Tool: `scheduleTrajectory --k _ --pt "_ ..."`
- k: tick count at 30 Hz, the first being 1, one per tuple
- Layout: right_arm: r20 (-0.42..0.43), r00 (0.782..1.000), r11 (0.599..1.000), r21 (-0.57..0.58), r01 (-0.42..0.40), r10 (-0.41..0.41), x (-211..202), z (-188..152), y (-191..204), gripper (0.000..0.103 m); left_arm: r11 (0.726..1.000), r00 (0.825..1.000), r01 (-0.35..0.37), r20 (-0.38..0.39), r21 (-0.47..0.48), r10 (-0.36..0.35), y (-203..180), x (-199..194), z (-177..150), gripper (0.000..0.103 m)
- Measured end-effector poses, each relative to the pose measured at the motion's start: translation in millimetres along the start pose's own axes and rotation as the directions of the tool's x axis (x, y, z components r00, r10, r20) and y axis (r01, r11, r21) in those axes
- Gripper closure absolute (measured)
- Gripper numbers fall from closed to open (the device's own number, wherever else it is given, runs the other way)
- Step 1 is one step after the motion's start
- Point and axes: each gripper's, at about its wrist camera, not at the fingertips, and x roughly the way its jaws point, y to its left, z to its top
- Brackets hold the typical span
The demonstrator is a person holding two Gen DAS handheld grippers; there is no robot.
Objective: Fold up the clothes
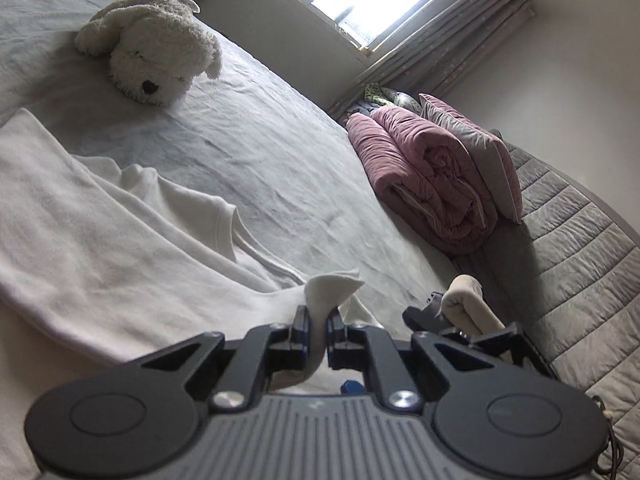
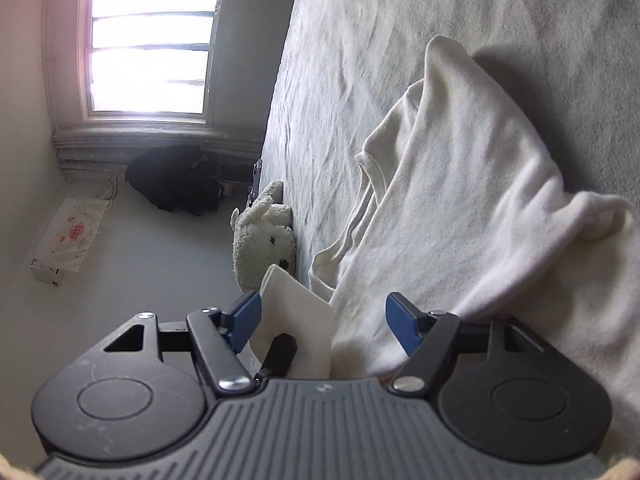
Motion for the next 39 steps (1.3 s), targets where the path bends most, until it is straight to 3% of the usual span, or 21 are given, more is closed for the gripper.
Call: scheduleTrajectory --k 3,6,10,12,16,24,29,32,37,39 --pt "-0.021 0.999 0.999 -0.038 0.023 -0.024 5.4 -3.0 7.2 0.03 0.999 0.995 -0.02 -0.093 0.041 0.024 2.2 10.2 -8.8 0.094" --pt "-0.032 0.997 0.994 -0.088 0.062 -0.065 8.5 -8.6 11.9 0.031 0.998 0.991 -0.025 -0.132 0.05 0.031 5.2 7.1 -8.6 0.089" --pt "-0.023 0.992 0.982 -0.149 0.116 -0.121 11.7 -15.0 16.3 0.035 0.999 0.989 -0.008 -0.146 0.041 0.014 8.3 -12.9 -0.6 0.066" --pt "-0.023 0.99 0.975 -0.176 0.133 -0.139 12.6 -18.1 18.5 0.035 0.998 0.989 -0.008 -0.147 0.062 0.017 8.5 -25.3 4.2 0.061" --pt "-0.02 0.985 0.963 -0.217 0.162 -0.17 16.1 -24.4 22.8 0.038 0.989 0.991 -0.034 -0.126 0.147 0.053 15.6 -54.9 16.1 0.048" --pt "0.008 0.945 0.888 -0.34 0.31 -0.328 34.1 -38.7 44.7 0.09 0.966 0.982 -0.188 0.003 0.177 0.19 62.9 -102.7 41.9 0.045" --pt "0.048 0.93 0.855 -0.377 0.356 -0.365 45.7 -44.7 85.8 0.094 0.906 0.944 -0.329 0.091 0.267 0.316 73.3 -111.2 51.8 0.02" --pt "0.081 0.932 0.841 -0.409 0.354 -0.353 52.4 -50.9 123.8 0.094 0.868 0.926 -0.376 0.125 0.323 0.355 75.7 -110.9 46.6 0.015" --pt "0.12 0.945 0.819 -0.474 0.323 -0.303 64.0 -65.2 185.2 0.095 0.895 0.934 -0.356 0.066 0.27 0.351 89.8 -107.0 46.3 0.014" --pt "0.133 0.95 0.809 -0.499 0.311 -0.283 71.2 -70.5 209.7 0.095 0.899 0.933 -0.359 0.076 0.252 0.352 92.7 -105.7 46.3 0.014"
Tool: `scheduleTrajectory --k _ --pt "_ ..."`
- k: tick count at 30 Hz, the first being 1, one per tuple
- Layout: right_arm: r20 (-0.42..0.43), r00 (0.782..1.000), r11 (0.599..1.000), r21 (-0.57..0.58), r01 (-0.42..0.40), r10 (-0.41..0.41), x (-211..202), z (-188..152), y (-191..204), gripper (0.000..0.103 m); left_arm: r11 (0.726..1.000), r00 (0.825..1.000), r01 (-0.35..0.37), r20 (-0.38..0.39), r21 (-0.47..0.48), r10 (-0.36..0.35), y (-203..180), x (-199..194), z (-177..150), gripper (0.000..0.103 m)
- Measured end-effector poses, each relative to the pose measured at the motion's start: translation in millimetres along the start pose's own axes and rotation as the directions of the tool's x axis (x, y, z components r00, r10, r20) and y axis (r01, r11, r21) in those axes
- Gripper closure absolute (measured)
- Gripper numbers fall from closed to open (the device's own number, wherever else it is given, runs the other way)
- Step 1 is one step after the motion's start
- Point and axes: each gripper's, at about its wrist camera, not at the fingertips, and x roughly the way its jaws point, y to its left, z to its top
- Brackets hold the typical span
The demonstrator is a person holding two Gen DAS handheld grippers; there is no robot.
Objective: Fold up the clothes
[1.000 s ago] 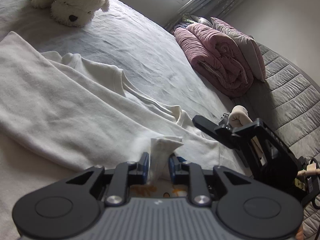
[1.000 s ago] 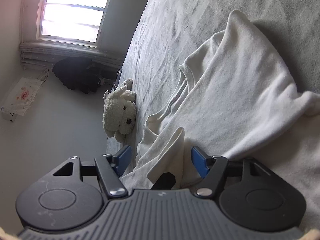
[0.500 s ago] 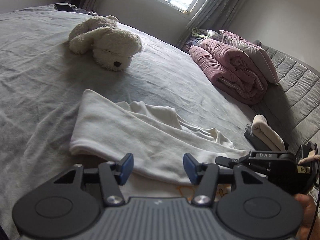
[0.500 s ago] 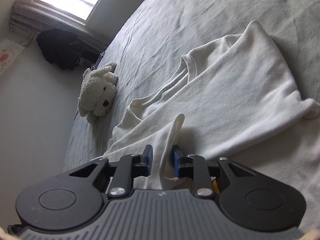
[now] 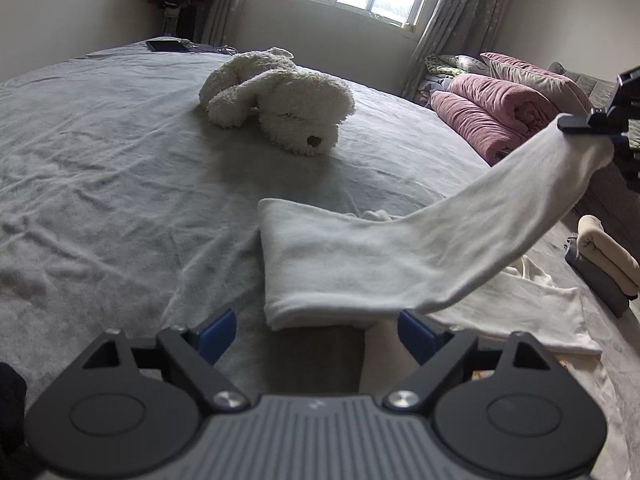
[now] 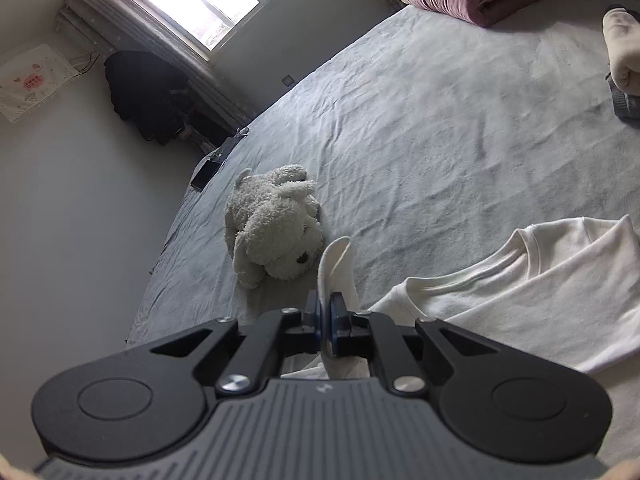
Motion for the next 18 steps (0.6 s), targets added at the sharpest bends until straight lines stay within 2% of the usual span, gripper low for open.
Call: scheduleTrajectory --k 5,10,14,18 --pt "0.024 1.0 0.999 -0.038 -0.013 0.014 -0.8 15.1 39.3 0.095 0.997 1.0 0.001 0.016 -0.08 0.0 9.8 8.0 1.1 0.014" --pt "0.05 0.998 0.998 -0.06 -0.025 0.028 -0.9 30.5 58.2 0.095 0.986 1.0 0.005 0.024 -0.166 -0.001 13.7 14.6 4.2 0.014" --pt "0.067 0.997 0.997 -0.076 -0.031 0.036 -10.1 40.2 61.4 0.095 0.986 0.999 0.015 0.039 -0.169 -0.009 6.5 21.1 6.9 0.014" --pt "0.09 0.994 0.994 -0.095 -0.047 0.056 -21.0 49.1 56.4 0.095 0.992 0.997 -0.042 0.054 -0.118 0.048 0.7 28.6 1.3 0.014"
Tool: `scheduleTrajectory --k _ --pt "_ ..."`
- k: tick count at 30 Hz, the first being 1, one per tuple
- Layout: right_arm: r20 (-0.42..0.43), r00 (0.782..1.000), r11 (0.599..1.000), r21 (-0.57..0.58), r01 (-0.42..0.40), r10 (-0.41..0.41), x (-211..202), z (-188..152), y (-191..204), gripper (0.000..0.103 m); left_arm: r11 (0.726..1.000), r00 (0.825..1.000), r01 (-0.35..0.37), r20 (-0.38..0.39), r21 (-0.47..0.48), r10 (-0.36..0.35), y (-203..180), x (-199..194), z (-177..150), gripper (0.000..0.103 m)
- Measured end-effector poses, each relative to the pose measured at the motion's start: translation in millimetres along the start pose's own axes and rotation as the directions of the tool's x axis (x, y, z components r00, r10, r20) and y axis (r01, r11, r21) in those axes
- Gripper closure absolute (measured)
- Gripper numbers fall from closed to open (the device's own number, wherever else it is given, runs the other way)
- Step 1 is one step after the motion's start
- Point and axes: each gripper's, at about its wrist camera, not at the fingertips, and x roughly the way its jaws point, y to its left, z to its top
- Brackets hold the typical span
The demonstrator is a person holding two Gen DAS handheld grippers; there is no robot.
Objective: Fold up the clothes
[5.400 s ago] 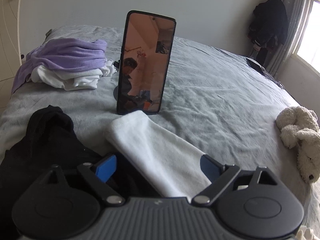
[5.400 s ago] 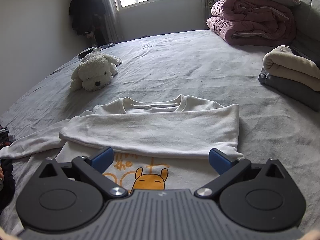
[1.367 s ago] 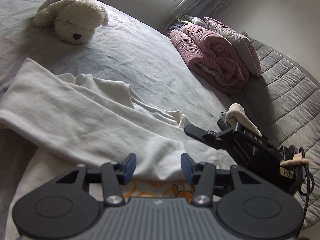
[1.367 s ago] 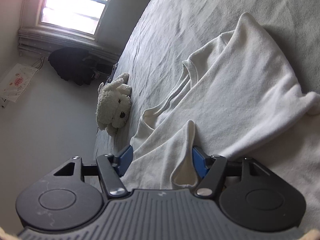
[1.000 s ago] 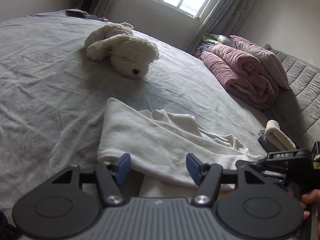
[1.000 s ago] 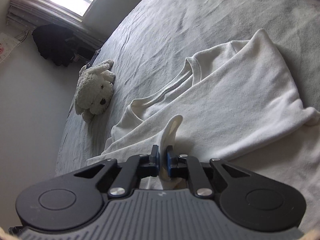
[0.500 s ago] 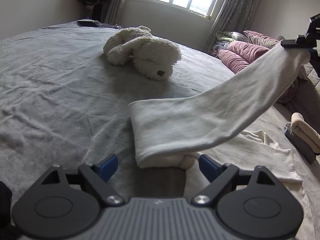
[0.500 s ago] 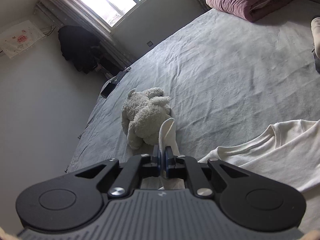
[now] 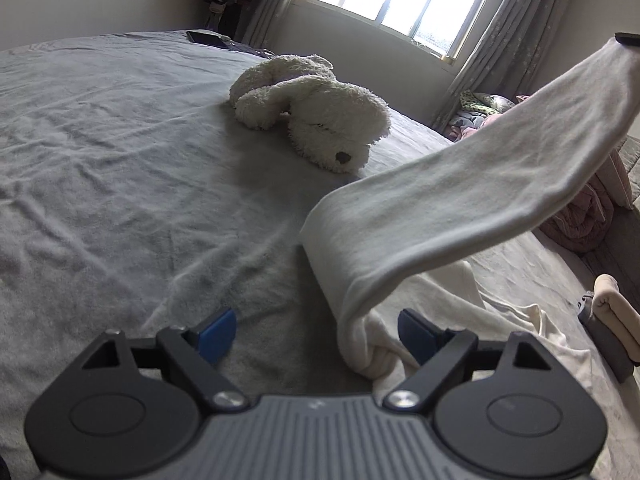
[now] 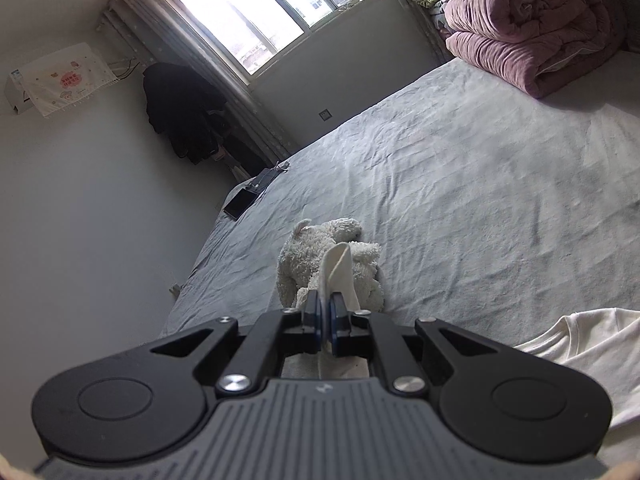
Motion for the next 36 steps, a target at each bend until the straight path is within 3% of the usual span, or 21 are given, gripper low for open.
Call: scheduleTrajectory --k 5,12,20,27,31,34,36 --pt "0.025 1.0 0.999 0.037 -0.017 0.016 -13.8 11.9 -32.4 0.095 0.995 0.999 -0.051 0.022 0.092 0.049 -9.8 3.2 -6.8 0.014" --pt "0.016 1.0 0.998 0.056 -0.013 0.012 -28.0 17.6 -105.5 0.095 0.991 0.999 -0.046 0.01 0.124 0.045 -8.8 3.7 -7.2 0.013" --pt "0.005 0.999 0.99 0.131 0.045 -0.046 -35.1 -23.4 -214.8 0.095 0.98 0.999 -0.048 -0.007 0.194 0.05 -14.0 4.9 -9.6 0.011" --pt "-0.011 0.995 0.985 0.142 0.101 -0.1 -32.8 -62.3 -273.0 0.095 0.955 0.997 -0.039 -0.045 0.294 0.055 -18.7 3.9 -10.3 0.011" --pt "-0.044 0.99 0.989 0.063 0.138 -0.135 -27.2 -82.6 -285.7 0.095 0.943 0.992 0.017 -0.12 0.333 0.024 -15.3 0.7 -0.5 0.011" --pt "-0.055 0.986 0.988 -0.003 0.156 -0.156 -25.6 -94.3 -289.2 0.095 0.959 0.985 0.089 -0.166 0.269 -0.044 -2.4 -5.8 15.2 0.012" --pt "-0.043 0.988 0.988 -0.029 0.15 -0.151 -28.1 -99.6 -290.8 0.095 0.97 0.985 0.13 -0.14 0.206 -0.102 6.6 -13.6 24.9 0.016"
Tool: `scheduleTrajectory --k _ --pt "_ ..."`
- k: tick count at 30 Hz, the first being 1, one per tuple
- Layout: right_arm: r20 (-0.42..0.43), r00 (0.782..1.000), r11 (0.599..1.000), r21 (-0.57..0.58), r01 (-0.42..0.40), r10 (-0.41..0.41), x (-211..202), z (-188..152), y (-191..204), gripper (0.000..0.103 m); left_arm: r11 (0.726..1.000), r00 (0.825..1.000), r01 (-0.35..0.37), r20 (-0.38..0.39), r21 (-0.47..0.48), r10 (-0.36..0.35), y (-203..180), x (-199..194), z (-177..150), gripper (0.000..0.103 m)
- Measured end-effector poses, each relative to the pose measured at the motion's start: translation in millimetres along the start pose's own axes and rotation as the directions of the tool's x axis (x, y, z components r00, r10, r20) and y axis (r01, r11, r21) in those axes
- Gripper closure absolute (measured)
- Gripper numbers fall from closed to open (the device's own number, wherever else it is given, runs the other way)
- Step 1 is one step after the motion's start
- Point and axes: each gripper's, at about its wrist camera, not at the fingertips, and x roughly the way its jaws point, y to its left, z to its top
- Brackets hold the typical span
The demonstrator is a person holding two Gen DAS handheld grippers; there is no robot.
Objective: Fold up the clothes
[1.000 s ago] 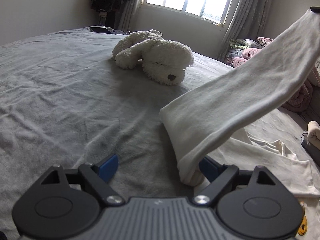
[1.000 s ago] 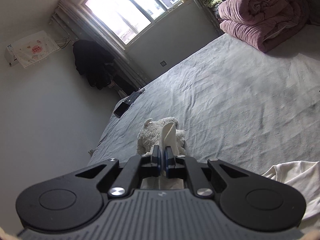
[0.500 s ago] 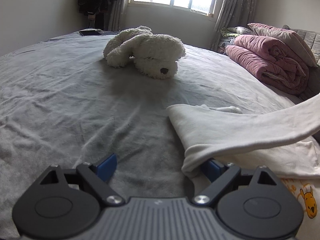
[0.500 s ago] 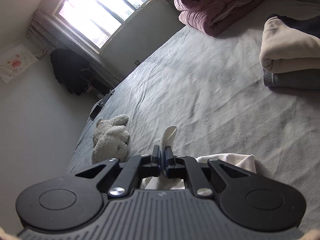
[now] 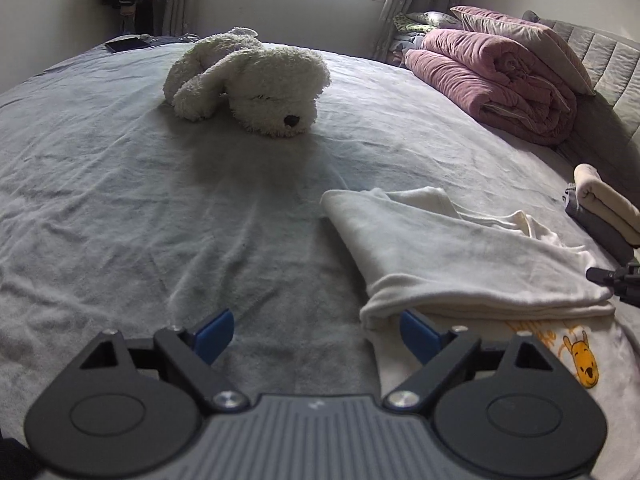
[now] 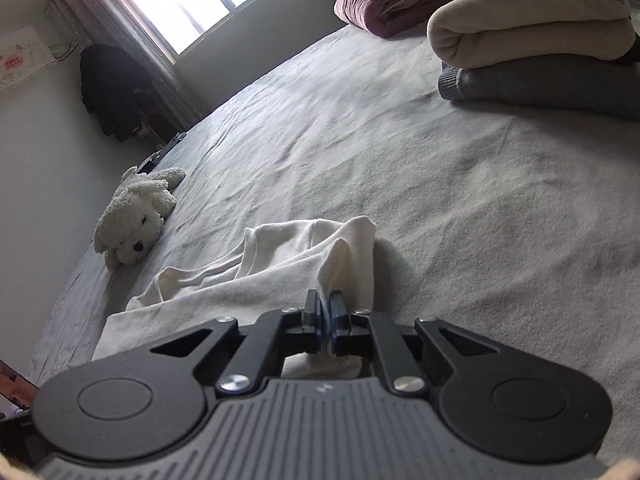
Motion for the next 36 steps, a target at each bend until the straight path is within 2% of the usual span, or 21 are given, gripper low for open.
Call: scheduleTrajectory --k 2,4,6,8,10,12,14,15,18,20,25,28,33,35,36 --pt "0.015 1.0 1.0 -0.003 0.002 -0.002 -3.9 -0.8 1.4 0.089 0.998 0.998 0.037 0.058 -0.051 -0.034 5.9 -7.3 4.1 0.041" --pt "0.023 1.0 1.0 -0.013 0.017 -0.016 -7.4 2.2 5.6 0.087 0.994 0.993 0.065 0.102 -0.093 -0.055 7.9 -9.1 6.9 0.047" --pt "0.024 0.999 0.999 -0.023 0.032 -0.032 -11.3 8.5 11.4 0.082 0.991 0.993 0.07 0.106 -0.11 -0.059 5.3 -4.4 6.8 0.048" --pt "0.026 0.999 0.999 -0.015 0.032 -0.031 -16.1 11.0 14.9 0.052 0.991 0.994 0.066 0.099 -0.115 -0.055 0.1 1.3 5.1 0.049" --pt "0.018 0.999 1.0 0.009 0.029 -0.029 -19.6 10.8 14.8 0.051 0.992 0.991 0.079 0.118 -0.1 -0.067 -6.5 2.9 3.0 0.051" --pt "0.008 1.0 0.999 0.033 0.03 -0.03 -21.7 9.3 13.7 0.051 0.992 0.987 0.093 0.139 -0.081 -0.081 -13.1 4.1 0.8 0.059" --pt "0.0 0.999 0.998 0.047 0.038 -0.038 -21.1 5.9 12.0 0.051 0.994 0.983 0.091 0.163 -0.065 -0.08 -17.6 4.6 -0.9 0.084" --pt "-0.005 0.999 0.998 0.054 0.042 -0.042 -20.8 4.1 11.1 0.051 0.994 0.981 0.089 0.176 -0.057 -0.078 -19.7 4.8 -1.7 0.085" --pt "-0.029 0.997 0.997 0.042 0.071 -0.069 -16.2 -1.6 11.7 0.053 0.996 0.985 0.087 0.154 -0.03 -0.082 -24.1 12.3 -5.6 0.086" --pt "-0.041 0.994 0.995 0.016 0.101 -0.101 -13.6 -4.5 15.7 0.076 0.998 0.99 0.062 0.128 0.002 -0.062 -26.3 19.1 -10.7 0.085" --pt "-0.007 0.988 0.986 -0.066 0.15 -0.151 -23.1 -4.2 32.6 0.087 0.997 0.995 0.023 0.09 0.077 -0.03 -32.7 27.6 -19.5 0.083" --pt "0.007 0.987 0.982 -0.103 0.16 -0.16 -31.8 -1.4 38.7 0.087 0.995 0.997 0.02 0.078 0.098 -0.027 -33.9 28.0 -19.7 0.083" --pt "-0.073 0.977 0.972 -0.141 0.19 -0.201 -14.2 -14.9 25.1 0.085 0.998 0.998 0.03 0.049 0.059 -0.033 -26.2 30.2 -17.1 0.071" --pt "-0.065 0.977 0.97 -0.149 0.194 -0.205 -12.9 -18.1 24.0 0.081 0.998 0.999 0.027 0.039 0.06 -0.03 -26.1 29.2 -15.4 0.07" --pt "-0.062 0.976 0.968 -0.155 0.195 -0.207 -14.6 -16.9 26.0 0.074 0.998 0.999 0.024 0.037 0.061 -0.026 -26.8 27.6 -13.7 0.069"
